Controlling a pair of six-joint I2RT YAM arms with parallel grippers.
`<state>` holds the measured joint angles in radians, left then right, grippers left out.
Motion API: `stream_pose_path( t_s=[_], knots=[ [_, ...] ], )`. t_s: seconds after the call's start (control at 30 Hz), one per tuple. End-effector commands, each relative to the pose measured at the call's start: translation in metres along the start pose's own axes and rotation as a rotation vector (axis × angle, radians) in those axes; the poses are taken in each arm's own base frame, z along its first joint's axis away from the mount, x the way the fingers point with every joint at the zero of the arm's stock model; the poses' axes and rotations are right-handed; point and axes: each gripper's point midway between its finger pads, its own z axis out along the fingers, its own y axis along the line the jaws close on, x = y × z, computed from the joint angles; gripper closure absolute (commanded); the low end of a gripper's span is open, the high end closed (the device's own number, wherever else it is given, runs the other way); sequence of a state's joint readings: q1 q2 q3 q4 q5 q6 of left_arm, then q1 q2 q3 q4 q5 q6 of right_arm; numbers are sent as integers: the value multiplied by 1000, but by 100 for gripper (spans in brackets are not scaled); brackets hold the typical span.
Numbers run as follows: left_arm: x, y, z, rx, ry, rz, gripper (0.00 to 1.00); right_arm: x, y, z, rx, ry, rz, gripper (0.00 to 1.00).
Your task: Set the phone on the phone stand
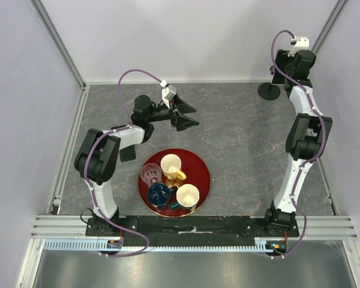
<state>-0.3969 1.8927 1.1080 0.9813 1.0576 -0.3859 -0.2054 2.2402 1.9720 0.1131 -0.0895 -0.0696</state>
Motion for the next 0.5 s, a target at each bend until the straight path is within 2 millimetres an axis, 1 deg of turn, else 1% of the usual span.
stream_pose_path(
  t_s=[0.0, 0.03, 0.07, 0.1, 0.17, 0.2, 0.27, 0.3, 0.33, 0.37, 0.47],
  knots=[
    [-13, -6, 5, 40, -14, 35, 15, -69, 4, -5, -32, -180, -32, 100],
    [-13, -6, 5, 41, -13, 36, 15, -67, 4, -5, -33, -177, -33, 98],
    [-13, -7, 5, 42, -12, 36, 15, -65, 5, -4, -36, -173, -39, 92],
    [-12, -6, 5, 40, -10, 37, 15, -58, 7, -3, -36, -161, -40, 72],
    [-12, -7, 5, 41, -9, 39, 15, -54, 7, -2, -33, -154, -41, 59],
    [-13, -7, 5, 41, -9, 43, 15, -53, 9, -2, -33, -151, -41, 44],
    [-14, -10, 4, 43, -11, 47, 15, -51, 12, -1, -24, -143, -50, 29],
    [-14, -11, 4, 44, -13, 48, 15, -53, 11, -1, -13, -145, -50, 19],
    [-17, -12, 4, 47, -20, 57, 15, -54, 11, -1, -5, -146, -52, 16],
    [-17, -13, 4, 49, -21, 55, 15, -55, 12, -1, 5, -144, -50, 11],
    [-18, -16, 5, 56, -25, 56, 15, -63, 9, -2, 42, -149, -37, 2]
  ],
)
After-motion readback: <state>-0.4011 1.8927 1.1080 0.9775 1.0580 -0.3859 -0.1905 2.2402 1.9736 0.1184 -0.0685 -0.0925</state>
